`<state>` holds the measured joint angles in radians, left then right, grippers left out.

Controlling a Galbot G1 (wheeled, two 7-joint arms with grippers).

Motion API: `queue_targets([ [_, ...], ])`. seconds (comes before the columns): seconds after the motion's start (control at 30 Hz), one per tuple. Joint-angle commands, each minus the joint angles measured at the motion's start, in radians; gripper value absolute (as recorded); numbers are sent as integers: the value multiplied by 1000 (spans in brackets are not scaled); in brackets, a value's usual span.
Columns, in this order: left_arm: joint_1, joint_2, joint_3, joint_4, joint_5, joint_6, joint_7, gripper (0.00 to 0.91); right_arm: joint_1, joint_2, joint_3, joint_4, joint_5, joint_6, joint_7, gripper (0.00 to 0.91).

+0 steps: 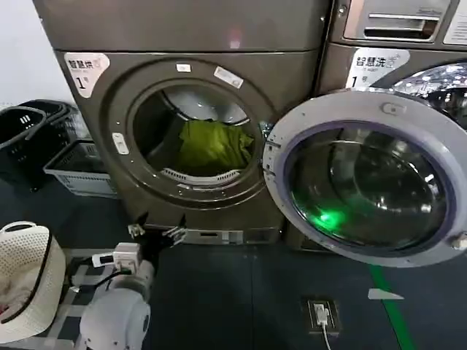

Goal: Grasp the clothes from the dryer.

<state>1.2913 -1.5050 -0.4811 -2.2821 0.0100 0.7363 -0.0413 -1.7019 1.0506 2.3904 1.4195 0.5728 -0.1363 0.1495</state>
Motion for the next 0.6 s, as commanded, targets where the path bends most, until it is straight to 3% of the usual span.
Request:
queue_targets([
  [0.03, 2, 0, -1, 0, 0, 49, 0, 907, -2, 1, 6, -2, 1, 4, -1, 907],
  [0.6, 2, 1, 0, 5, -4, 49, -1, 907, -10, 7, 16, -4, 1, 9, -2, 907],
])
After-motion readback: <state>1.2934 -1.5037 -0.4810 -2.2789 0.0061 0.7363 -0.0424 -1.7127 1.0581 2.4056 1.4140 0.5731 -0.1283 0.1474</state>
